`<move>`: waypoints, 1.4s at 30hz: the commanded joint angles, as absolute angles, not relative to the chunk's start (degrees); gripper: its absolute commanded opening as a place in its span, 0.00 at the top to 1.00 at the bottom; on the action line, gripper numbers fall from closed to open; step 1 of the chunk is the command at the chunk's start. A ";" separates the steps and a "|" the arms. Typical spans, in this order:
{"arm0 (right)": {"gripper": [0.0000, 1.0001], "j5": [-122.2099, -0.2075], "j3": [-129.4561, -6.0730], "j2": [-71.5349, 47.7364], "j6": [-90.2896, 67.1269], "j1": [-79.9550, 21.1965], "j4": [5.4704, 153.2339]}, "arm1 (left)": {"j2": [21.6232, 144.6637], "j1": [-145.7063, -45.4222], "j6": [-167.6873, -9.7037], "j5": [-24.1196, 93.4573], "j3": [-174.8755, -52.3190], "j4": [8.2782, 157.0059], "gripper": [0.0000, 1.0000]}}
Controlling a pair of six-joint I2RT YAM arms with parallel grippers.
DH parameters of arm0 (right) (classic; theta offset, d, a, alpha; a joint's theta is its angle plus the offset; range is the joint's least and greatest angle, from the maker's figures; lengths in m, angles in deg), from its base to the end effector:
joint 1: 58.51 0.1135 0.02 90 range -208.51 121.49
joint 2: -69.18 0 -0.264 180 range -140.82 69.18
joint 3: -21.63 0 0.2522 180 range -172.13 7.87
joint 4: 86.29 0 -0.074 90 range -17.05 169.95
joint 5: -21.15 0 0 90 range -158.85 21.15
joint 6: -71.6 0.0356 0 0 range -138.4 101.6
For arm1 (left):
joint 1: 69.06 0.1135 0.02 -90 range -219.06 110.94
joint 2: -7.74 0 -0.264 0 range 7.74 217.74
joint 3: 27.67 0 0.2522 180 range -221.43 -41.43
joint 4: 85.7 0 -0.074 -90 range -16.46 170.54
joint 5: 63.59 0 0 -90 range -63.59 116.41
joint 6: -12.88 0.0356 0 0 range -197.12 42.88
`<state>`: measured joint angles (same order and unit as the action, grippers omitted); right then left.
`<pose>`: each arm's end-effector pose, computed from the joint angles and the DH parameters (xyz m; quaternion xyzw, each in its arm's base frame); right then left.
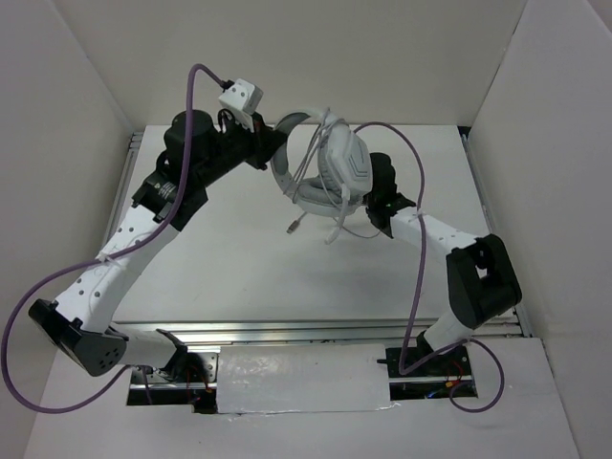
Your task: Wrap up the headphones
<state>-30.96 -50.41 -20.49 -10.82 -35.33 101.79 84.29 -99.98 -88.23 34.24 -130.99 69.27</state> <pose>0.3219 0.1616 0.2842 -0.3057 0.6870 0.4010 0.5232 0.2489 -0.1547 0.4872 0.1678 0.6759 -0.3012 0.6514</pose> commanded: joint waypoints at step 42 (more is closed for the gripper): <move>1.00 -68.02 -40.89 4.22 -7.58 0.47 72.07 | 111.19 -90.68 -92.69 -19.80 -154.82 67.17 1.00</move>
